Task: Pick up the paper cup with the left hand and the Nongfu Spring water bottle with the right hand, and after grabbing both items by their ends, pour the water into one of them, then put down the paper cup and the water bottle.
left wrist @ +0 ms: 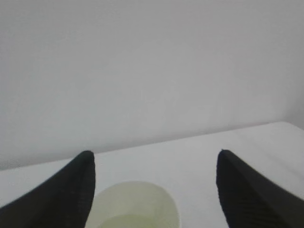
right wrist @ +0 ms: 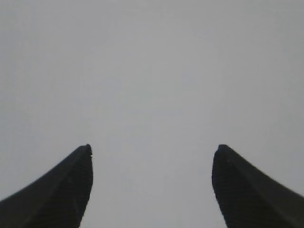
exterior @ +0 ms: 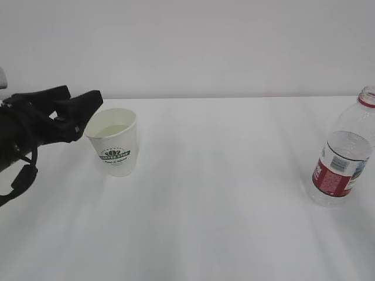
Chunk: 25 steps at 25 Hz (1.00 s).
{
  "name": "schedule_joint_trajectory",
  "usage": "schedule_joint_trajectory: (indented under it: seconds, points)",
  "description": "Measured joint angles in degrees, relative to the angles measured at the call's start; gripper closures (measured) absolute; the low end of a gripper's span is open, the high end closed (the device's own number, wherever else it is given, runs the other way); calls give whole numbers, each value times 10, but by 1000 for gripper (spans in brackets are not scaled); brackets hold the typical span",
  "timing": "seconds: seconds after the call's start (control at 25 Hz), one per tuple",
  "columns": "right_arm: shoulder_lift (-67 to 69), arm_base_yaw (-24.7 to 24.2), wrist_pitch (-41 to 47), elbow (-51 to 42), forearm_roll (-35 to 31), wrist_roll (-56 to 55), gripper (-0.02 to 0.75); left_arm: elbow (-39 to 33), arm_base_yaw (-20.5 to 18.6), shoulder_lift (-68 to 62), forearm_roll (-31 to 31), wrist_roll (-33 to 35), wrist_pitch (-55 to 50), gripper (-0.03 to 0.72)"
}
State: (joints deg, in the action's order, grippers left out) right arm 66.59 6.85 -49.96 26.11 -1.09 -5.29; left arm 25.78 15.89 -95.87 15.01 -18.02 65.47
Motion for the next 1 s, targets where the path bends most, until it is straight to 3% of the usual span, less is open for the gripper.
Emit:
schedule_joint_trajectory:
  seconds: [0.24,1.0]
  points:
    - [-64,0,95,33,0,0,148,0,0,85,1,0,-26,108]
    - [-295,0,397,79,-1,0,148,-6,0,395,1,-16,-384,109]
